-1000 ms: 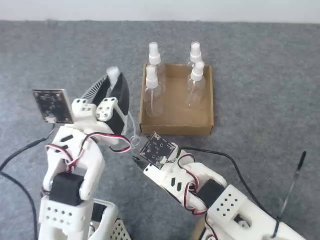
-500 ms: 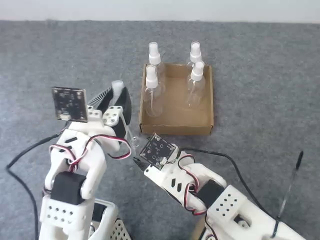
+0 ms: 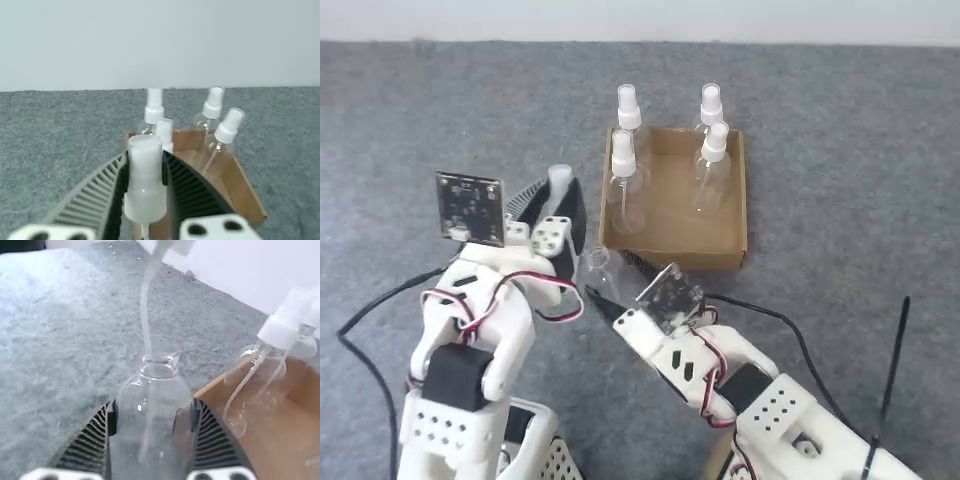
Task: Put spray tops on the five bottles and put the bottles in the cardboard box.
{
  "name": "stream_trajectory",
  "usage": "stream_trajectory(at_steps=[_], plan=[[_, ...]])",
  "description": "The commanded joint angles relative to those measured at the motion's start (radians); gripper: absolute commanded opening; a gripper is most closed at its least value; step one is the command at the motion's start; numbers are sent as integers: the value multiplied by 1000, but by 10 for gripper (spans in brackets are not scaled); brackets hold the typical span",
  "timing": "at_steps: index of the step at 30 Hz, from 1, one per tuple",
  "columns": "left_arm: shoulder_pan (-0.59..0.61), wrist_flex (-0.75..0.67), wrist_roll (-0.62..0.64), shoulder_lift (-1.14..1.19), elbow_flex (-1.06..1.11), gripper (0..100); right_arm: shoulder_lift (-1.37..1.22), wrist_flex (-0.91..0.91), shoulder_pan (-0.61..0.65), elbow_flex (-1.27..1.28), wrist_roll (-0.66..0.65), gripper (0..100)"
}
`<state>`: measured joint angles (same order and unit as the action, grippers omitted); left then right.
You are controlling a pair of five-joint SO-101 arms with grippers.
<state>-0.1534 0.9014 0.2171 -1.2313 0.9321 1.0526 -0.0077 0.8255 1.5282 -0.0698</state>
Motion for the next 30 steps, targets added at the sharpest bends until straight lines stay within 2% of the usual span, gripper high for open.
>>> stream_trajectory(at_steps=[1,5,11,18,21,26,30], plan=[[-98,28,-87,-21,-50,11,35,-24,-28,-23,63,6],[-130,21,-118,-21,-50,21,35,-22,-28,-21,48,6],[-91,26,-118,-21,-99,156,35,-19,4,-14,48,6],[26,23,-127,-11,-208,133,35,-19,-1,-14,48,6],[34,8,-129,-11,-156,103,35,-19,-1,-14,48,6],[31,-104,-129,-11,8,66,35,-19,-1,-14,48,6],[29,-106,-133,-20,119,65,35,-18,-1,-12,48,6]])
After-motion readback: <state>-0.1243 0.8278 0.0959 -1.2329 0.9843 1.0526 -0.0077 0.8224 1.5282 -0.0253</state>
